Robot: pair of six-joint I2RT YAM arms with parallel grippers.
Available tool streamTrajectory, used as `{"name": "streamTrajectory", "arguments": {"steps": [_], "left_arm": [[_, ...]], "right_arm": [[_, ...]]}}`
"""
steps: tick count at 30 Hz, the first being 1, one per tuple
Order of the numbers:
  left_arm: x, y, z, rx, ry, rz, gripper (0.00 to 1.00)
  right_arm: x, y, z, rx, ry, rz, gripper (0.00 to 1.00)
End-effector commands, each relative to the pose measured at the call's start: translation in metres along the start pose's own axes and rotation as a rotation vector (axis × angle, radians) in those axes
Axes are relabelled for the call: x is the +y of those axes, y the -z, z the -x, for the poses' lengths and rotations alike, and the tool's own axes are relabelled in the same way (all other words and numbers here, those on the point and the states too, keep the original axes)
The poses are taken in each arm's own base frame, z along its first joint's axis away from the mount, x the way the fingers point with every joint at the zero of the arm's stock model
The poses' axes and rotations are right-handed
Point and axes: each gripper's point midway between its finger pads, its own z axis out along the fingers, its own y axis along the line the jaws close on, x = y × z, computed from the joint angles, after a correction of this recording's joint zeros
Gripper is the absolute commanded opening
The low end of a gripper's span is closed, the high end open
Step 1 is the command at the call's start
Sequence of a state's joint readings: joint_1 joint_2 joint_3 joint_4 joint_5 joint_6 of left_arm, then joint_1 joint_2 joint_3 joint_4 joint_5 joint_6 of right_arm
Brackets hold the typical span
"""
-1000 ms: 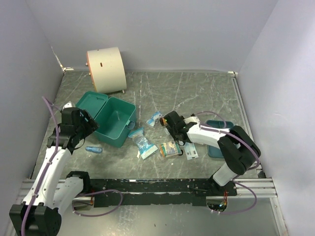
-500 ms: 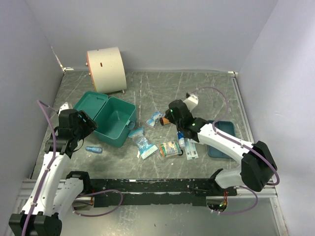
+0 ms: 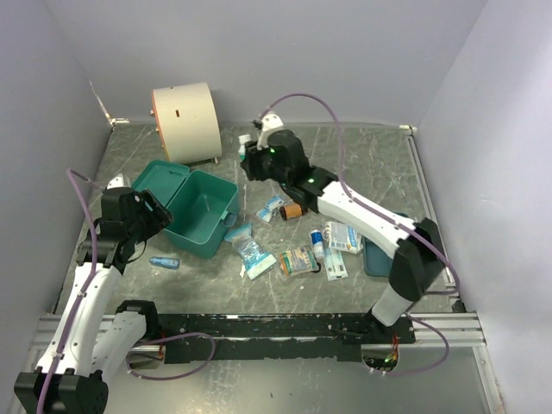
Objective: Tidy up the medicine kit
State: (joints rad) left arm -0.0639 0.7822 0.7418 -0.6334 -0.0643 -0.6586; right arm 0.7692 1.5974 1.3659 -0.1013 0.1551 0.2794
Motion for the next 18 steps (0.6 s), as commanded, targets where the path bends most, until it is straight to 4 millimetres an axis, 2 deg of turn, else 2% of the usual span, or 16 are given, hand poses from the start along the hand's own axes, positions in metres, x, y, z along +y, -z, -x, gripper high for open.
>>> {"name": "streamTrajectory", "arguments": {"steps": [1, 9, 10, 14, 15, 18], "left_arm": [[-0.006, 0.008, 0.016, -0.051, -0.013, -0.017, 0.74], [0.001, 0.010, 0.024, -0.089, -0.011, 0.024, 0.74], [0.001, 0.010, 0.025, -0.089, -0.015, 0.027, 0.75], [0.000, 0.015, 0.025, -0.084, -0.026, 0.022, 0.75], [0.000, 0.016, 0.026, -0.086, -0.028, 0.029, 0.74], [0.004, 0.021, 0.029, -0.103, -0.032, 0.052, 0.75]], "right_arm": [[0.036, -0.026, -0.015, 0.084, 0.235, 0.154, 0.16], [0.079, -0.057, -0.055, 0.179, 0.430, 0.332, 0.15], [0.082, -0.060, -0.065, 0.203, 0.451, 0.347, 0.15], [0.089, -0.074, -0.076, 0.242, 0.519, 0.354, 0.15], [0.087, -0.081, -0.088, 0.273, 0.532, 0.349, 0.15], [0.087, -0.089, -0.099, 0.309, 0.570, 0.358, 0.15]]}}
